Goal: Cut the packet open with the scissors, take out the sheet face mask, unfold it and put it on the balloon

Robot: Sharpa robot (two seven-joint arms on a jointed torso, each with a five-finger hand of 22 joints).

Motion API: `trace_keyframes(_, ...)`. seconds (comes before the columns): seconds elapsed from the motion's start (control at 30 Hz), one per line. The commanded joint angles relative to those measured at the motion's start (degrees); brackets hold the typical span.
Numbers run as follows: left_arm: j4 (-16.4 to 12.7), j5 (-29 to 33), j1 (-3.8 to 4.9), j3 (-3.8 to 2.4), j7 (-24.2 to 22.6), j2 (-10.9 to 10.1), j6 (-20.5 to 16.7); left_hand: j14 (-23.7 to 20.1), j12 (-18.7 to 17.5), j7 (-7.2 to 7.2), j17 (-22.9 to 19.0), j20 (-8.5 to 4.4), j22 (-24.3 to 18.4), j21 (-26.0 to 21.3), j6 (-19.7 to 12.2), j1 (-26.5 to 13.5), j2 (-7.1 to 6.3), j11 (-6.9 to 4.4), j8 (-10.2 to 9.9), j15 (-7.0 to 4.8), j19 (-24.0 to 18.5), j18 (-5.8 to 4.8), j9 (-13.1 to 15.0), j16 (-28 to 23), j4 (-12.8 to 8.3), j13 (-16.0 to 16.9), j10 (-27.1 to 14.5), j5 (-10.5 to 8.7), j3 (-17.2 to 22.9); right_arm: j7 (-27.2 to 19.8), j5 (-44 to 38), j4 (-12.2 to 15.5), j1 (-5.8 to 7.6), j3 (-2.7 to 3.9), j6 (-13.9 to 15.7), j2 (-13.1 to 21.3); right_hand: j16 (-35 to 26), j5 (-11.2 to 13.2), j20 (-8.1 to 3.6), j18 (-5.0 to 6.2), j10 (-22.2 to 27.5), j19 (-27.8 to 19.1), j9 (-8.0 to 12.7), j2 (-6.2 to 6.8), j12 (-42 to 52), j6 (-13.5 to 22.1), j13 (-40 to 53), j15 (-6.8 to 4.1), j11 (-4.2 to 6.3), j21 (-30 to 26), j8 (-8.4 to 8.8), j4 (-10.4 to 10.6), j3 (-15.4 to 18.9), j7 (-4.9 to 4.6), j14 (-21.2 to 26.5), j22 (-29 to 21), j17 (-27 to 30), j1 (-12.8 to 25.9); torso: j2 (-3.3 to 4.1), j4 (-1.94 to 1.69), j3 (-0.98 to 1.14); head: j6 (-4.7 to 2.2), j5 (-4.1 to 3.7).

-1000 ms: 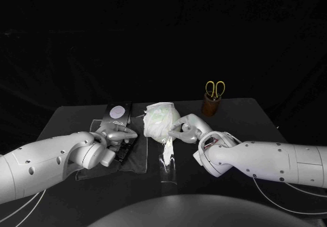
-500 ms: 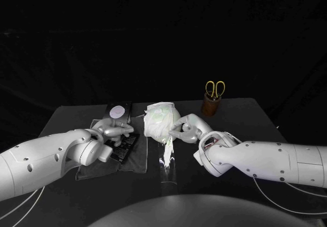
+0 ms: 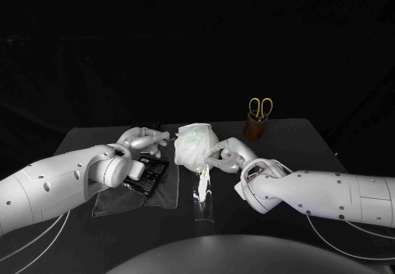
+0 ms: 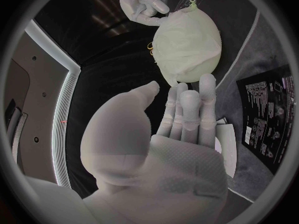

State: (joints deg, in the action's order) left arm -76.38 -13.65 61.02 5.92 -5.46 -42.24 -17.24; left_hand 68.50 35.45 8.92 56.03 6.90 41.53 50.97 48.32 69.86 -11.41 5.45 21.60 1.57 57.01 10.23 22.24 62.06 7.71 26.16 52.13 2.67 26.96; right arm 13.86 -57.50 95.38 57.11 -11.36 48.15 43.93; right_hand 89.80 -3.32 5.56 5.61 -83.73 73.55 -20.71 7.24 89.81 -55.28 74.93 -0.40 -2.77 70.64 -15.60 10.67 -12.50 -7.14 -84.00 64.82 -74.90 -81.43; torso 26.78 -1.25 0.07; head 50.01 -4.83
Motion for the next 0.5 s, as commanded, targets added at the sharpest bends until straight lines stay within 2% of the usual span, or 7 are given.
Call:
trace_keyframes(0.03, 0.64, 0.45, 0.11, -0.13, 0.09, 0.83, 6.71, -1.92, -0.96, 0.02, -1.97, 0.12, -0.41, -0.97, -0.57, -0.47, -1.47, -0.1, -0.37, 0.1, -0.05, 0.25, -0.36, -1.51, 0.5, -0.5, -1.59, 0.17, -1.83, 0.2, -0.5, -0.09, -0.01, 0.02, -0.94, -0.06, 0.2, 0.3, -0.1, 0.16, -6.27, 0.48, -0.05, -0.47, 0.19, 0.13, 15.07, -0.35, -0.17, 0.22, 0.17, 0.03, -0.41, -0.41, -6.0, 0.03, -15.1, 0.13, -0.01, -0.01, 0.04, -0.01, 0.02)
trace_keyframes(0.17, 1.18, -1.68, 0.12, -0.18, 1.43, 1.61, 8.54, -6.81, -1.39, 0.21, -5.17, 0.67, -1.21, -2.67, -3.88, 1.07, -2.15, 0.63, -2.04, 0.84, -1.31, 0.04, -1.38, -3.73, 0.98, -0.87, -5.23, 0.06, -4.25, 0.19, -0.47, -0.07, -0.01, 0.03, -0.98, -0.08, 0.2, 0.3, -0.1, 0.16, -6.27, 0.48, -0.05, -0.47, 0.19, 0.13, 15.07, -0.35, -0.17, 0.22, 0.17, 0.03, -0.41, -0.41, -6.0, 0.03, -15.1, 0.13, -0.01, -0.06, 0.05, -0.01, -0.02)
trace_keyframes(0.27, 1.45, -3.44, 0.12, -0.2, 1.96, 2.08, 8.94, -10.56, -1.84, 0.34, -5.76, 1.68, -2.13, -4.69, -5.91, 3.38, -2.14, 1.99, -2.78, 2.25, -3.02, -0.13, -2.04, -3.83, 0.92, -1.29, -9.69, 0.1, -6.49, 0.18, -0.45, -0.07, -0.01, 0.03, -1.0, -0.1, 0.2, 0.3, -0.1, 0.16, -6.27, 0.46, -0.02, -0.48, 0.19, 0.13, 15.07, -0.33, -0.19, 0.21, 0.22, 0.04, -0.42, -0.43, -6.0, 0.02, -15.1, 0.17, -0.03, -0.07, -0.01, -0.01, -0.05)
trace_keyframes(0.4, 1.76, -4.92, 0.12, -0.22, 1.95, 2.55, 8.37, -12.35, -1.31, 1.85, -6.28, 2.47, -2.62, -5.72, -7.07, 5.11, -2.06, 2.71, -2.98, 2.92, -3.56, -0.07, -2.4, -3.19, 0.83, -1.4, -11.81, 0.08, -8.6, 0.17, -0.43, -0.08, -0.01, 0.04, -1.0, -0.12, 0.2, 0.3, -0.1, 0.16, -6.27, 0.46, -0.02, -0.48, 0.19, 0.13, 15.07, -0.33, -0.19, 0.21, 0.22, 0.04, -0.42, -0.43, -6.0, 0.02, -15.1, 0.17, -0.05, -0.12, 0.0, -0.01, -0.03)
trace_keyframes(0.5, 1.93, -5.57, 0.12, -0.22, 1.77, 2.84, 7.85, -13.56, -0.7, 2.67, -6.81, 3.0, -2.85, -6.25, -7.43, 6.23, -1.35, 3.18, -2.75, 3.47, -3.72, 0.04, -2.58, -2.37, 1.17, -1.54, -13.49, 0.07, -10.38, 0.17, -0.43, -0.09, -0.01, 0.04, -1.0, -0.13, 0.2, 0.3, -0.1, 0.16, -6.27, 0.46, -0.02, -0.48, 0.19, 0.13, 15.07, -0.33, -0.19, 0.21, 0.22, 0.04, -0.42, -0.43, -6.0, 0.02, -15.1, 0.17, 0.0, -0.14, 0.01, -0.01, 0.0)
